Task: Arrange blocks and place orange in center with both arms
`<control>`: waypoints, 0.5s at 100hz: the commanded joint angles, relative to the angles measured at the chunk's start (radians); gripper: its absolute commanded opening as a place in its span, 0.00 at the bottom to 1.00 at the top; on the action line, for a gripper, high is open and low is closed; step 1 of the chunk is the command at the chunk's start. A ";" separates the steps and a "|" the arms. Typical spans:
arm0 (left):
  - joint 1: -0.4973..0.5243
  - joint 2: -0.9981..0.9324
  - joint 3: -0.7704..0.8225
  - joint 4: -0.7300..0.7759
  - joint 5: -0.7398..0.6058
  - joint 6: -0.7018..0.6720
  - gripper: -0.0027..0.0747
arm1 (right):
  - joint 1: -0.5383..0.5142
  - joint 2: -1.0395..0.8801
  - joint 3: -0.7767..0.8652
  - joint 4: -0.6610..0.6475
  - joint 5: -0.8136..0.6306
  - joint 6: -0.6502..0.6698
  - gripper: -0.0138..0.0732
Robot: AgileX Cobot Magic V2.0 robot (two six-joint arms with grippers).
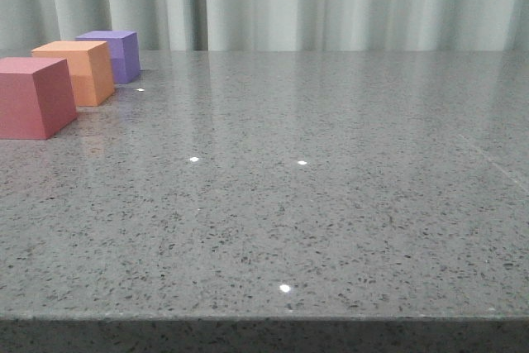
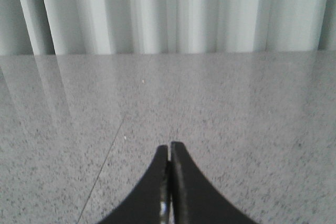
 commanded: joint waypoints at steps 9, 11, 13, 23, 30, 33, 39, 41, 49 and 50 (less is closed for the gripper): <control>0.001 -0.032 0.044 -0.009 -0.082 0.002 0.01 | -0.003 -0.018 0.082 0.006 -0.226 0.039 0.08; 0.001 -0.032 0.044 -0.009 -0.082 0.002 0.01 | -0.003 -0.018 0.095 0.006 -0.245 0.044 0.08; 0.001 -0.032 0.044 -0.009 -0.082 0.002 0.01 | -0.003 -0.018 0.108 0.006 -0.264 0.050 0.08; 0.001 -0.032 0.044 -0.009 -0.082 0.002 0.01 | -0.003 -0.018 0.131 0.006 -0.292 0.055 0.08; 0.001 -0.032 0.044 -0.009 -0.082 0.002 0.01 | -0.003 -0.018 0.131 0.006 -0.312 0.055 0.08; 0.001 -0.032 0.044 -0.009 -0.082 0.002 0.01 | -0.003 -0.018 0.131 0.006 -0.319 0.055 0.08; 0.001 -0.032 0.044 -0.009 -0.082 0.002 0.01 | -0.003 -0.018 0.131 0.006 -0.327 0.055 0.08; 0.001 -0.032 0.044 -0.009 -0.082 0.002 0.01 | -0.003 -0.018 0.131 0.006 -0.327 0.055 0.08; 0.001 -0.032 0.044 -0.009 -0.082 0.002 0.01 | -0.003 -0.018 0.131 0.006 -0.327 0.055 0.08; 0.001 -0.032 0.044 -0.009 -0.082 0.002 0.01 | -0.003 -0.018 0.131 0.006 -0.327 0.055 0.08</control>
